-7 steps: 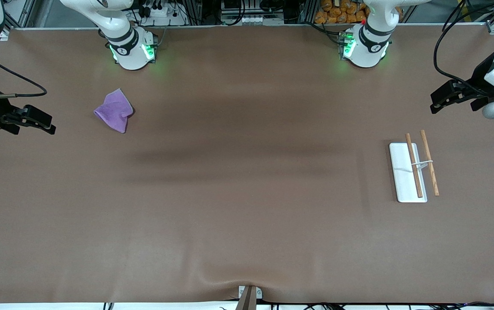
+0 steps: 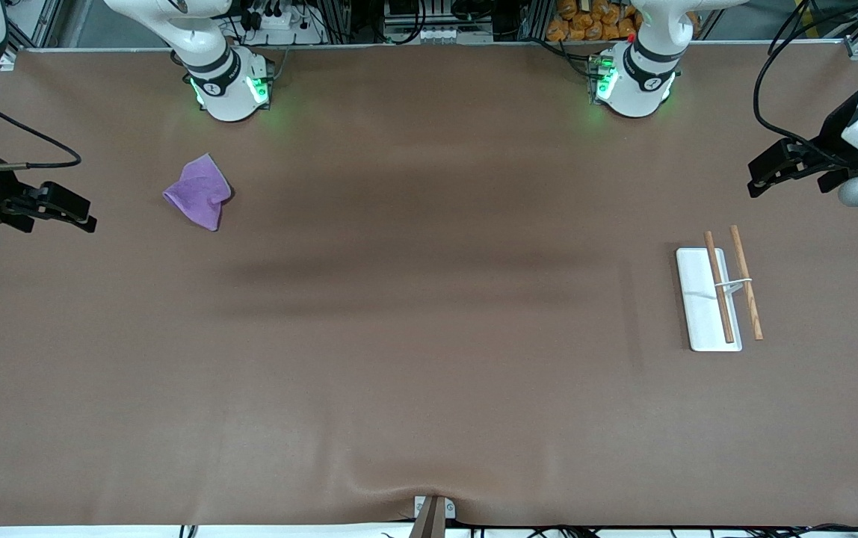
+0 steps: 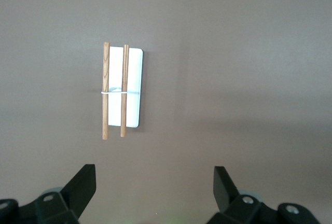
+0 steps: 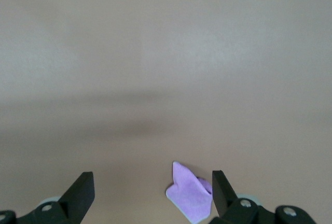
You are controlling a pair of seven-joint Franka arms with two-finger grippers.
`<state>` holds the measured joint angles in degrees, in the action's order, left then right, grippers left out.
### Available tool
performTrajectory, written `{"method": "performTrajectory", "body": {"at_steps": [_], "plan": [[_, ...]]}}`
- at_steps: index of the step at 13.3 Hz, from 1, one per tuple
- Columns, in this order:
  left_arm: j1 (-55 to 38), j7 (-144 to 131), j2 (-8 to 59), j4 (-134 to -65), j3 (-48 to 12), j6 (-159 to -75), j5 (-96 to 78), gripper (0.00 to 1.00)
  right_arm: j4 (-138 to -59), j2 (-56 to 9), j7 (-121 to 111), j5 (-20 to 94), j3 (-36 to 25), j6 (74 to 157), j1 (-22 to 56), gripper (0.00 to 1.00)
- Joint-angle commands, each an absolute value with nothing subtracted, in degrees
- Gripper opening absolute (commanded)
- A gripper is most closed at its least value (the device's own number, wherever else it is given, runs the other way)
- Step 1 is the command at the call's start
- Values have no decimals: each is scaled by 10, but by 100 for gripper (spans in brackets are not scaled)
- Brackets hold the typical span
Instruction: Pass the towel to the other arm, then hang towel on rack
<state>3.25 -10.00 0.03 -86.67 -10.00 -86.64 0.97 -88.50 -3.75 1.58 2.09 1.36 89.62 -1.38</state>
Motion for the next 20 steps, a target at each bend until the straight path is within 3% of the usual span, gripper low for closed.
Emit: {"method": "performTrajectory", "body": {"at_steps": [1,8,16,20], "plan": [[34,-86,-4,-862,-98,-858,13,100,-893,-65,18,13,12,880,-17,100],[33,-92,-7,-867,-104,-854,13,100,-951,-120,18,20,11,829,-57,100],[31,-96,-6,-864,-105,-855,22,100,-1021,-170,-22,2,11,881,-35,100],[31,-96,-7,-865,-105,-854,22,100,-1100,-184,-90,-7,11,979,-57,100]]}}
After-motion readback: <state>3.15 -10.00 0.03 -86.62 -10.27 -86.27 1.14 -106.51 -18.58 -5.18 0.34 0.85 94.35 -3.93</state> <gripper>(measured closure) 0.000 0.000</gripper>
